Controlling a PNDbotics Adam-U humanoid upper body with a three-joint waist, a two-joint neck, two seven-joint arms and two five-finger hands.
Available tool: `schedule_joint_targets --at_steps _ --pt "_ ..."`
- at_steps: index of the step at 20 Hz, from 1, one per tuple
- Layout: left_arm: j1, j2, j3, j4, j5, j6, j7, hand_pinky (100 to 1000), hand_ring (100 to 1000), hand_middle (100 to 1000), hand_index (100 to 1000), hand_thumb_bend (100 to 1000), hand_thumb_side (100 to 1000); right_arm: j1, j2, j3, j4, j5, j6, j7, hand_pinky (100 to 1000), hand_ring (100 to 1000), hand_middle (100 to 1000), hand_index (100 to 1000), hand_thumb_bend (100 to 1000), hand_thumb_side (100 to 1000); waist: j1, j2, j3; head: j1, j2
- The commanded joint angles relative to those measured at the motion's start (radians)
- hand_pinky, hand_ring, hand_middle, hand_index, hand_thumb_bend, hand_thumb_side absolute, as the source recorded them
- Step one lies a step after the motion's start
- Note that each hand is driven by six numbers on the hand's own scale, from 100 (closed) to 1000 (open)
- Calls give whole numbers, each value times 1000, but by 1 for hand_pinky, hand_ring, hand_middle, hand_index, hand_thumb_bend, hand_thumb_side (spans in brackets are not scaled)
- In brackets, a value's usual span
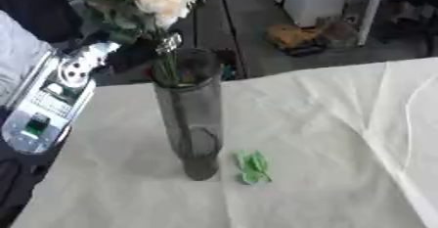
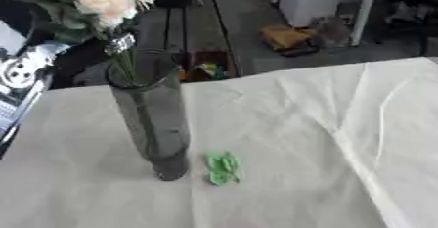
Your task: Arrange flowers into the vase.
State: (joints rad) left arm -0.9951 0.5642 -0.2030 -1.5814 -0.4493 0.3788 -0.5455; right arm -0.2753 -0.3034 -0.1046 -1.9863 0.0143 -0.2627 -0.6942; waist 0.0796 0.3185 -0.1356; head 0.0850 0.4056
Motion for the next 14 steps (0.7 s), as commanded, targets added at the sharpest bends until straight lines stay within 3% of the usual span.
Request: schedule_joint_targets --at_steps 1,2,3,6,10,14 --pt "-25 32 22 -11 0 -4 -30 846 998 1000 1000 156 1000 -6 -11 -3 -14 -7 -1 5 477 463 343 653 100 954 -4 -24 0 -2 -12" --pt "-25 32 24 -12 -2 -5 -35 846 998 1000 1000 156 1000 -6 -11 -4 -14 -8 -1 5 477 463 343 653 100 954 -4 -24 0 -2 -12" --pt "-24 31 19 -10 -2 -8 -43 851 1000 1000 1000 411 1000 -6 -10 -3 -14 -8 0 5 477 463 342 654 100 954 -3 -23 -1 -2 -13" --pt "-27 31 21 -9 -6 -14 -77 850 1000 1000 1000 544 1000 -6 -10 -2 -14 -10 1 6 477 463 341 654 100 954 -3 -22 -2 0 -14" --pt "-28 32 30 -11 -16 -12 -95 847 1000 1000 1000 654 1000 -5 -9 -3 -14 -11 2 7 478 463 341 654 100 955 -2 -22 -2 1 -16" --pt "-27 34 35 -13 -27 -2 -89 846 1000 1000 1000 613 1000 -4 -9 -3 -14 -12 2 7 478 463 341 655 100 955 -2 -22 -2 2 -17"
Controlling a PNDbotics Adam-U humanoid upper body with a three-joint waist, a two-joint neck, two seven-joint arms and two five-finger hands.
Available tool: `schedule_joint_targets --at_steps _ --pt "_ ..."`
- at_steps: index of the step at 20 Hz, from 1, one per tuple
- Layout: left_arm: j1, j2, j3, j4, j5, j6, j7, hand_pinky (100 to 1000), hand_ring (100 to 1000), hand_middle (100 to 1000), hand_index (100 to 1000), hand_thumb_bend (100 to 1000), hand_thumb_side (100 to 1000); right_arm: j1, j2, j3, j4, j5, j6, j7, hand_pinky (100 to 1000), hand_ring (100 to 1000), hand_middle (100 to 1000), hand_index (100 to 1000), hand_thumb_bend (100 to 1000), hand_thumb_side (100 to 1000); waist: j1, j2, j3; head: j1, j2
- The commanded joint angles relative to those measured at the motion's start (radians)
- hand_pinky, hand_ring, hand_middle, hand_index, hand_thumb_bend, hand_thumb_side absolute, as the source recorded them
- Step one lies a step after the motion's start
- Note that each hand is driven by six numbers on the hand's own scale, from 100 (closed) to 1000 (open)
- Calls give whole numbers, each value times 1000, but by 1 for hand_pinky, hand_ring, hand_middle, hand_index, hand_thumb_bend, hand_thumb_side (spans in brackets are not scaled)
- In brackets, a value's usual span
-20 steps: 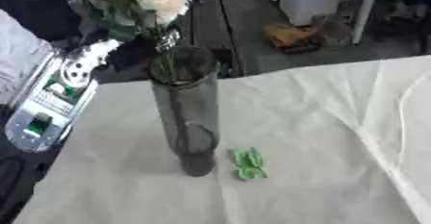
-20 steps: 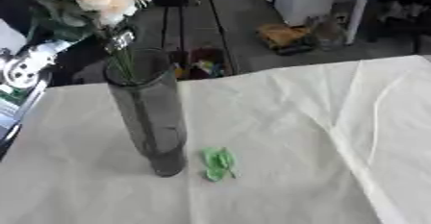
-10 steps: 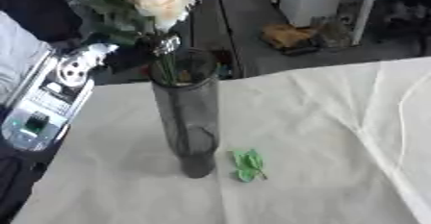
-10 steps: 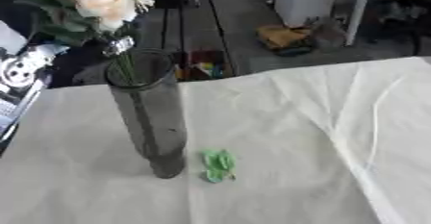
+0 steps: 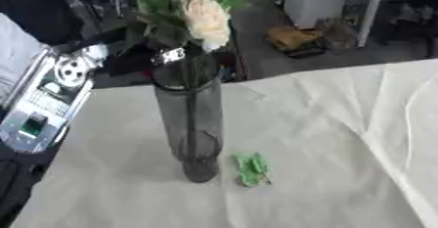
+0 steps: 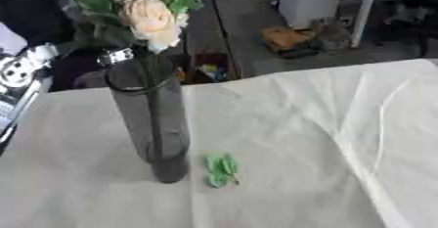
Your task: Arrange flowers into the vase.
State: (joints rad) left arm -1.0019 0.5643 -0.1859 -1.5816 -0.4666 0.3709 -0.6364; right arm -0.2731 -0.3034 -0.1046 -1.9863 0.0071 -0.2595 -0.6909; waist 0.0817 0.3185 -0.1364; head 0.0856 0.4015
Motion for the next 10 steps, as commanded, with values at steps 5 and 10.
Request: schedule_joint_targets --at_steps 5,10 --pt "-15 36 17 -14 -15 9 3 849 1000 1000 1000 592 1000 -6 -9 -3 -14 -4 -1 3 478 463 340 654 100 955 -5 -20 -1 2 -14" --pt "-14 44 22 -21 -19 5 -10 853 1000 1000 1000 613 1000 -5 -9 -3 -14 -5 0 3 478 463 340 654 100 955 -5 -21 0 2 -12"
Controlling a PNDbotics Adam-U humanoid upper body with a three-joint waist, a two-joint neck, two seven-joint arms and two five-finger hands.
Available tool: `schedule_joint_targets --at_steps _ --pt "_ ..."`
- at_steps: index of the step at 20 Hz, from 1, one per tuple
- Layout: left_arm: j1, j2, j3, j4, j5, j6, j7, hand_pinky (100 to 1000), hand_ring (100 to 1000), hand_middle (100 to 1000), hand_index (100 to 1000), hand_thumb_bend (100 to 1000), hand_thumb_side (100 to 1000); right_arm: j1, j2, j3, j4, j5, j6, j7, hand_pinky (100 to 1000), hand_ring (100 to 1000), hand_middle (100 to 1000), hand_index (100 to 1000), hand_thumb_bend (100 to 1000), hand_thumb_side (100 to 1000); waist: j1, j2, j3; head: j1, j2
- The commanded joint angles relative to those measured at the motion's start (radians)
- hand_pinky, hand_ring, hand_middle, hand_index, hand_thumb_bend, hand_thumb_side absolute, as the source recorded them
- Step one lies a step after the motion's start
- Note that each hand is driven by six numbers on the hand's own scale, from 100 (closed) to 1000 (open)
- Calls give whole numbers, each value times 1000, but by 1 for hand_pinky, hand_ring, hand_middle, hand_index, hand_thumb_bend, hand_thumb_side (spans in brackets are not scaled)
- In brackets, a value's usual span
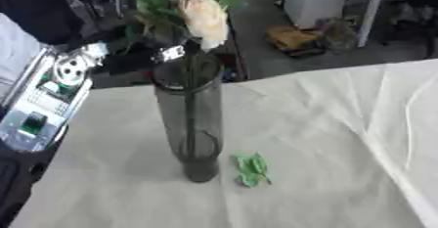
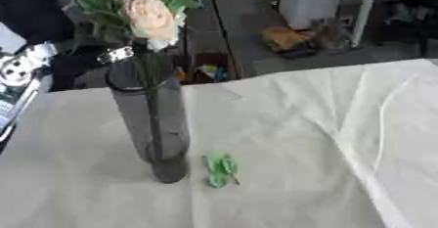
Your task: Arrange flowers into the vase.
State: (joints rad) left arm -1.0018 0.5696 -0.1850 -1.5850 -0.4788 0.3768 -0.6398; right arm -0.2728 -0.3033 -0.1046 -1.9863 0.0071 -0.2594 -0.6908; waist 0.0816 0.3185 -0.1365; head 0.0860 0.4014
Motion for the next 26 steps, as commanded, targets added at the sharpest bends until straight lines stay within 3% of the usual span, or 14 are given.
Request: schedule_joint_targets --at_steps 1,12,26 --pt "-14 40 23 -18 -10 -1 -10 855 1000 1000 1000 614 1000 -5 -9 -3 -14 -5 0 3 478 463 340 654 100 955 -5 -21 0 2 -12" --pt "3 69 63 -45 -56 -21 -60 875 1000 1000 1000 622 1000 -2 -11 -7 -14 -3 -3 -1 479 463 340 654 100 955 -7 -22 7 -4 -3" --pt "46 117 97 -86 -27 -39 -104 884 1000 1000 1000 633 1000 -2 -14 -10 -14 0 -7 -8 479 464 340 654 100 953 -14 -20 14 -14 0"
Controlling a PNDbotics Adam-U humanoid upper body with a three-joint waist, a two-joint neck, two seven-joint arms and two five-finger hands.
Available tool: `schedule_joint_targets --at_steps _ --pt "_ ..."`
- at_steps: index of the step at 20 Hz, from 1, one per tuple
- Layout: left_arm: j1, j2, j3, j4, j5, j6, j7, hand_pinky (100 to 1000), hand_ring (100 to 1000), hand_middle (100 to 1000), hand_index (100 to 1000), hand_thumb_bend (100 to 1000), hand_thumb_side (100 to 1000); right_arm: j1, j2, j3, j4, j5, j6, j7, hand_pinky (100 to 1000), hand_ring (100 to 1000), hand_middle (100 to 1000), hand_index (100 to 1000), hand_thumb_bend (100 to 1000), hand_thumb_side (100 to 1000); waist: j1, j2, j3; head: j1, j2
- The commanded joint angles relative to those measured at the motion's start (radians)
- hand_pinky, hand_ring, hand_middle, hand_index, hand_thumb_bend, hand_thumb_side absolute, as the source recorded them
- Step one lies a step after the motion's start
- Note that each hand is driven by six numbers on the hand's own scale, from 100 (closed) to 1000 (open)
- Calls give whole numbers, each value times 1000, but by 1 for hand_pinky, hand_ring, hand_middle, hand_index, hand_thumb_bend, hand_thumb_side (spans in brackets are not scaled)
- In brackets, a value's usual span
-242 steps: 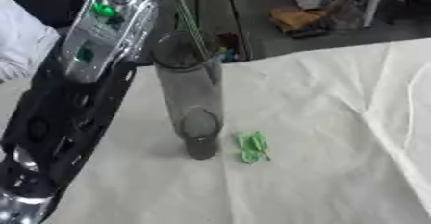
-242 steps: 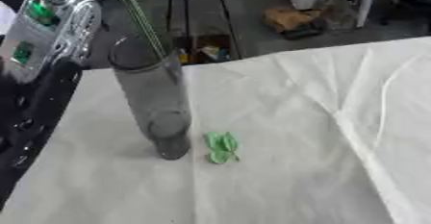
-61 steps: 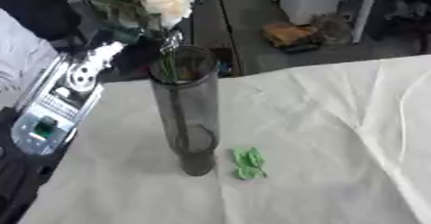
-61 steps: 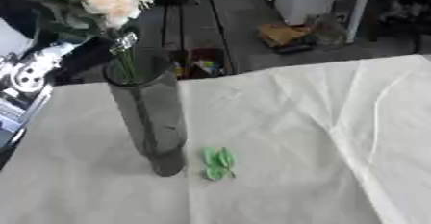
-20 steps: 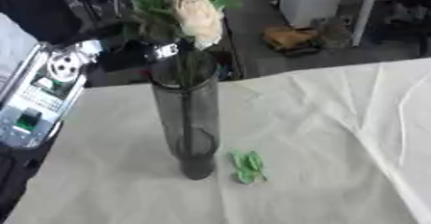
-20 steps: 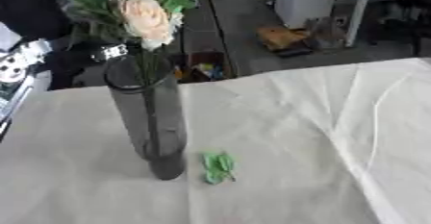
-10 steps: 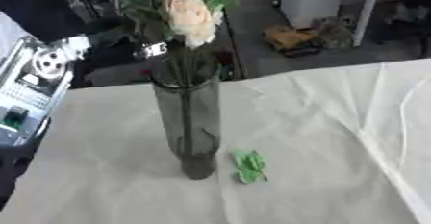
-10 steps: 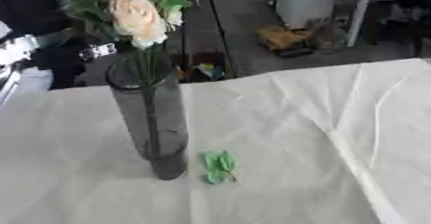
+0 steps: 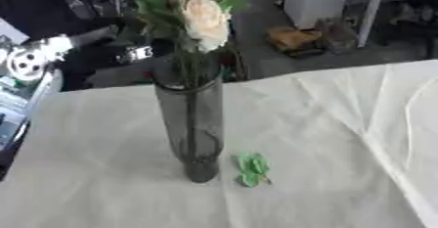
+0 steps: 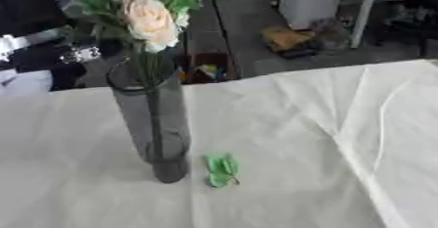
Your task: Arrange flowers into the vase.
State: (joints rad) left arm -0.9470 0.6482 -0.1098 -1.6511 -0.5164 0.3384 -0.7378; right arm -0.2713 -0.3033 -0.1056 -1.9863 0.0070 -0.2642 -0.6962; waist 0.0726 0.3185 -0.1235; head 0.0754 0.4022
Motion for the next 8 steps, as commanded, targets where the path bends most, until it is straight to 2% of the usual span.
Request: schedule_joint_targets --at_steps 1,7,8 --pt "-6 41 25 -23 12 0 -5 884 1000 1000 1000 633 1000 -3 -14 -10 -14 0 -2 -4 479 464 340 654 100 953 -6 -21 1 -3 -2" --pt "7 45 39 -42 19 1 0 883 1000 1000 1000 625 1000 -3 -14 -12 -14 1 -5 -8 478 463 340 652 100 952 -8 -21 2 -5 -3" --pt "7 46 40 -44 20 1 1 878 1000 1000 1000 583 1000 -3 -14 -12 -14 1 -5 -8 479 463 340 652 100 951 -9 -21 3 -6 -3"
